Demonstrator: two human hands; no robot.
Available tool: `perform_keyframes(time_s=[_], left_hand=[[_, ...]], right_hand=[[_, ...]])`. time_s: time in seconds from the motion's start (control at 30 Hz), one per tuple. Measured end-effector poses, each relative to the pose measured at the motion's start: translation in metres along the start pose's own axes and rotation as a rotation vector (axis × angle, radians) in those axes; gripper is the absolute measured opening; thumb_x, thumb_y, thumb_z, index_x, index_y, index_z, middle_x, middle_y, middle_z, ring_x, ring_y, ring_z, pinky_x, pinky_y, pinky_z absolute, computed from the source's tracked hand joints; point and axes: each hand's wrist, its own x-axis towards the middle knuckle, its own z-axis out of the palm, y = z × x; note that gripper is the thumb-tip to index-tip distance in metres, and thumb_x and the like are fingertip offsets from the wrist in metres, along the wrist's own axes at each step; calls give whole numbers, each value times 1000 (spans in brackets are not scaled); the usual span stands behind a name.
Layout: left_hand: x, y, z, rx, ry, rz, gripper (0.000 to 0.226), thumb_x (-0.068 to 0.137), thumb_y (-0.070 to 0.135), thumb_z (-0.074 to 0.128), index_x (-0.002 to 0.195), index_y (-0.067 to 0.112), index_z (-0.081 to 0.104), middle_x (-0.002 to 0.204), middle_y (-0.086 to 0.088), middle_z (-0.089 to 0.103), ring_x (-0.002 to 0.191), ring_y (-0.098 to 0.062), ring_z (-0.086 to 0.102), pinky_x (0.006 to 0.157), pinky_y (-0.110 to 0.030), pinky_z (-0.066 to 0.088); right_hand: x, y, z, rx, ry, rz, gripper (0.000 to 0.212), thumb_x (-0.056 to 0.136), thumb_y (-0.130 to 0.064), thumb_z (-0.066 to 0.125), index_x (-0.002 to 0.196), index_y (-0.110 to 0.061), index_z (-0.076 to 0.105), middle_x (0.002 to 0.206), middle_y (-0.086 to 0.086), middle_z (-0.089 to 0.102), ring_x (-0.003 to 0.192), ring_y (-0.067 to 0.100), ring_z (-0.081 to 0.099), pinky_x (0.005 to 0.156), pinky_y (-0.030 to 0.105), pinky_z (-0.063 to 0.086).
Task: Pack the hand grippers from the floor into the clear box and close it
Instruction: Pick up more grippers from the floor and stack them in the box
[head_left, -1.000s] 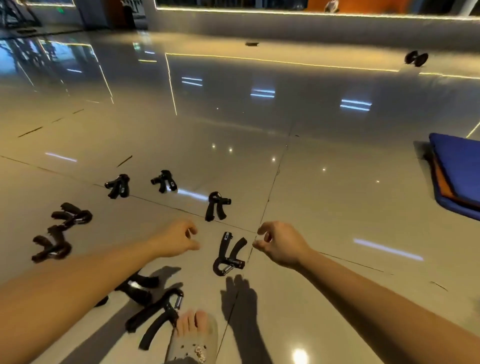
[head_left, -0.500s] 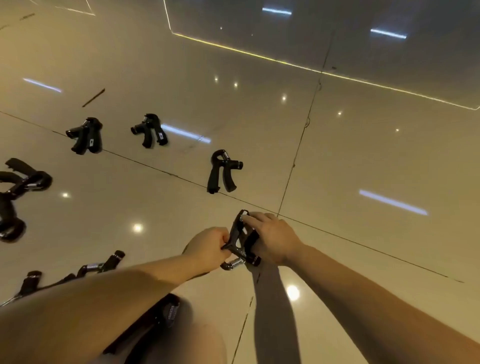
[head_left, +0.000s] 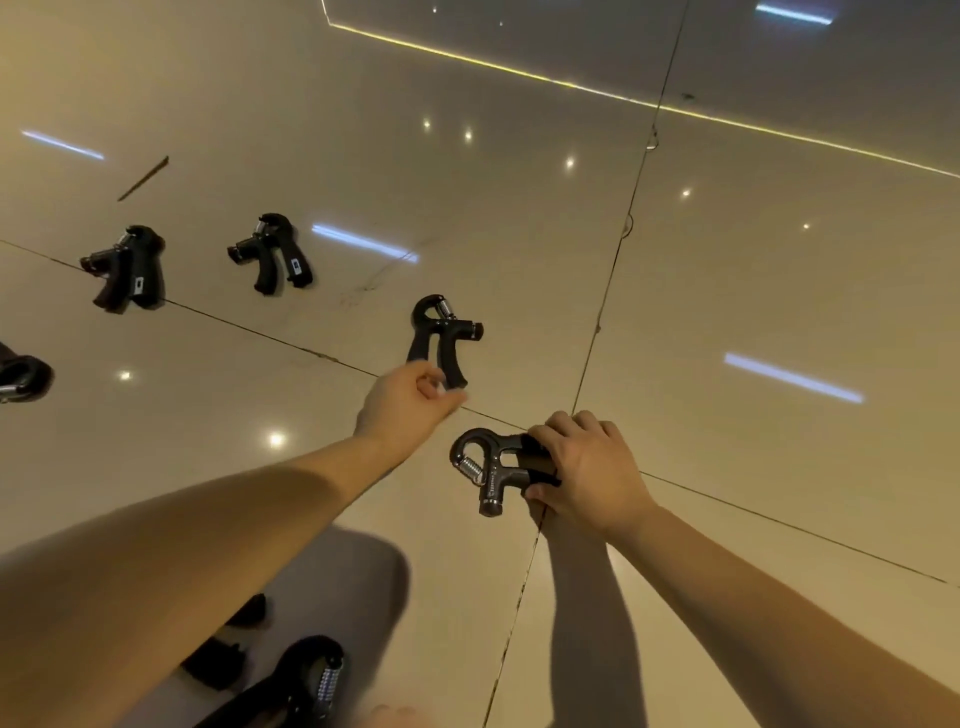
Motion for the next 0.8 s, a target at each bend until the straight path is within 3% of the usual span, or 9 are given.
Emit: perform_keyframes(time_s=[0.1, 0.2, 0.27, 0.53, 0.63, 0.73, 0.8], left_hand=[[34, 17, 0, 256, 274, -4, 67, 74, 66, 73, 122, 22, 58, 113, -2, 54, 103, -23, 56, 86, -45, 54], [58, 35, 7, 397, 233, -205, 93, 63, 75, 75, 129, 14, 51, 128, -11, 48, 122, -33, 46, 103, -49, 42], [61, 37, 13, 462, 172, -284, 93, 65, 72, 76, 132, 13, 49, 133, -14, 47, 126, -35, 43, 105, -51, 40], [34, 21, 24, 207, 189, -153, 67, 73, 38, 81, 130, 11, 57, 116, -8, 48, 107, -30, 53, 91, -45, 52], [6, 39, 30, 8, 78, -72, 69, 72, 29, 85, 132, 13, 54, 118, -7, 51, 92, -28, 65, 76, -45, 61], [-25, 73, 31, -76, -30, 83, 63, 75, 25, 86, 127, 23, 50, 111, -2, 62, 83, -17, 67, 63, -31, 60], [-47, 106, 30, -85, -83, 183, 62, 74, 27, 86, 124, 29, 49, 105, 5, 65, 83, -11, 66, 69, -32, 59]], right_hand=[[-17, 6, 7, 2, 38, 114, 58, 76, -63, 68, 121, -29, 56, 111, -7, 55, 104, 20, 53, 88, 37, 44], [-30, 10, 10, 29, 41, 182, 57, 76, -60, 67, 120, -26, 55, 111, -6, 55, 104, 19, 54, 84, 35, 47], [-35, 12, 11, 39, 18, 194, 58, 77, -60, 66, 123, -27, 54, 113, -7, 56, 106, 19, 52, 84, 35, 48], [-70, 25, -6, 169, -40, 299, 50, 76, -57, 66, 116, -27, 58, 105, -10, 55, 99, 16, 48, 73, 30, 46], [-104, 40, -28, 148, -31, 305, 52, 77, -59, 64, 117, -27, 57, 106, -10, 55, 98, 16, 48, 72, 31, 47], [-148, 62, -65, 91, 7, 304, 52, 78, -61, 65, 118, -27, 58, 104, -11, 54, 94, 15, 47, 68, 30, 42], [-184, 79, -94, 31, 39, 311, 53, 80, -62, 65, 120, -28, 57, 105, -11, 54, 93, 15, 47, 69, 30, 45]])
